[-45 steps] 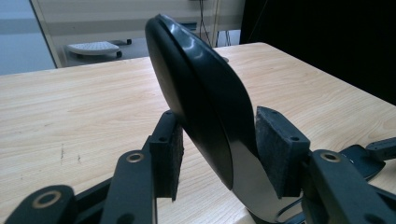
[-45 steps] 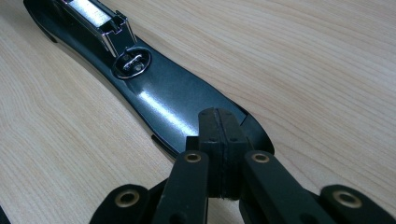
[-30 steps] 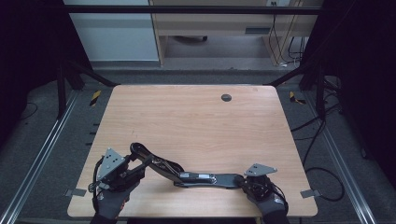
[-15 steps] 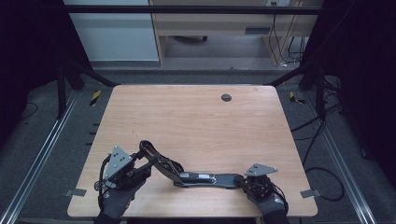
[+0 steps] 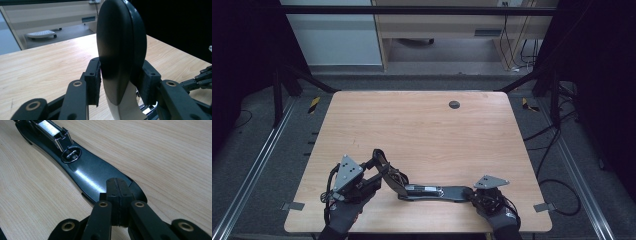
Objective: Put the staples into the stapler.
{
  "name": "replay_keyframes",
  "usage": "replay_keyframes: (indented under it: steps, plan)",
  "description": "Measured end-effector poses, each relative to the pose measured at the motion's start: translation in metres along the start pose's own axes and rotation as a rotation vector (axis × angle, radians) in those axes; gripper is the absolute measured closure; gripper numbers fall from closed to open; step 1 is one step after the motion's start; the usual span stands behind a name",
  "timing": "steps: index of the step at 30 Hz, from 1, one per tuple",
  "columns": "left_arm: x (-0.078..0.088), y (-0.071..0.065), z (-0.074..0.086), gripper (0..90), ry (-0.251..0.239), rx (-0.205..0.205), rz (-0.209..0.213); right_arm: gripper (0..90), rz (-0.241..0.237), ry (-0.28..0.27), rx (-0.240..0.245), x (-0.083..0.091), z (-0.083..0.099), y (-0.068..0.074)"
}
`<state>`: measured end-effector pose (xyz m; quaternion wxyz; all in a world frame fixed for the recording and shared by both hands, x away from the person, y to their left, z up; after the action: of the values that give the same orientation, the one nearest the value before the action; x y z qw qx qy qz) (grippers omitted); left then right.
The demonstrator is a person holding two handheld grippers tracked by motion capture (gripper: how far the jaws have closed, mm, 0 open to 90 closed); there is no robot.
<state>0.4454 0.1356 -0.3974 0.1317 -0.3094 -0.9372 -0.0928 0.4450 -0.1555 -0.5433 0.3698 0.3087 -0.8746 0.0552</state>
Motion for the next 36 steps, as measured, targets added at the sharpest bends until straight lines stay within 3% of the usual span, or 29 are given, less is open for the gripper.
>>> replay_keyframes:
  steps: [36]
  plan:
    - [-0.012,-0.022,-0.011,58.2,0.008,-0.106,-0.028,90.0,0.0,0.0,0.001,0.0,0.0,0.0]
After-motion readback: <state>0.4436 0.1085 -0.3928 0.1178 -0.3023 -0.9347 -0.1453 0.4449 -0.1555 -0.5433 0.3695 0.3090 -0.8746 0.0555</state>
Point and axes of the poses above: each handheld gripper's, and its own axes: x roughly backward along the jaws, z roughly out of its underside, y roughly to its left, the point moved 8 cm from there along -x, roughly forward along the jaws, and after that the axes turned 6 degrees about -x, right-handed, at the moved point
